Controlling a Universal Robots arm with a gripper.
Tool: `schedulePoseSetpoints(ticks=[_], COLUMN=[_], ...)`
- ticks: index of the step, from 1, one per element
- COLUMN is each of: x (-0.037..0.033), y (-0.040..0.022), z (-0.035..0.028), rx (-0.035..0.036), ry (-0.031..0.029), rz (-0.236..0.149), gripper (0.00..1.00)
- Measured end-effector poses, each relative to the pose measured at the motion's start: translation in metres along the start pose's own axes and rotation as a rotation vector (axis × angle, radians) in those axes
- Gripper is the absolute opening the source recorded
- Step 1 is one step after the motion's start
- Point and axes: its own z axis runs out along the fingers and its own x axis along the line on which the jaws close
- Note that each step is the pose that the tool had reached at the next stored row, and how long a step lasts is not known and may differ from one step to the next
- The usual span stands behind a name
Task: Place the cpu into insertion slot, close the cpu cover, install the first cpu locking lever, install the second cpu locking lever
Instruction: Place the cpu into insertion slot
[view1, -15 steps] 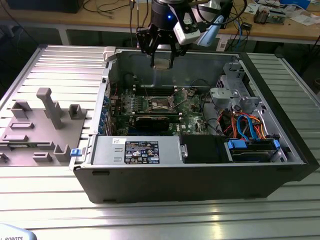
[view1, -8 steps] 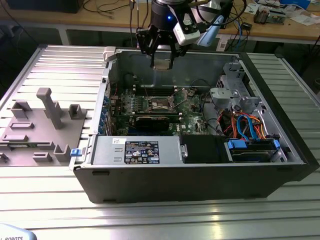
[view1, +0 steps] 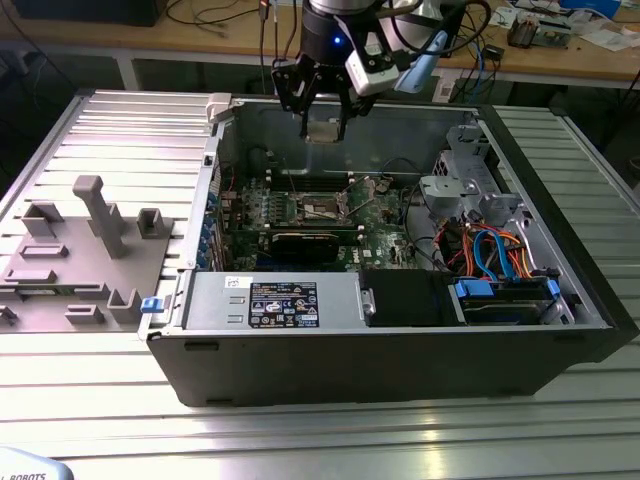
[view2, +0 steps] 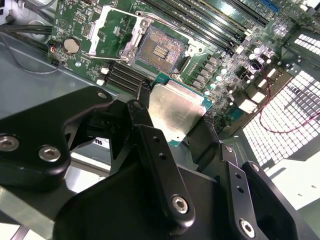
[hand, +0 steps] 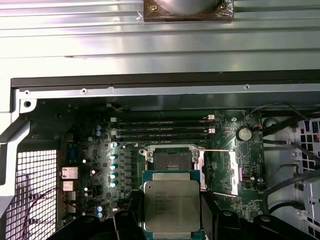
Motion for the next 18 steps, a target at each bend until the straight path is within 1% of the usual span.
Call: schedulePoseSetpoints(ticks=[18], x=[0.0001], y=[-0.0003], z=[0.0037], rx=[0.0000], ry=[0.0001], rz=[0.000], gripper=[0.55])
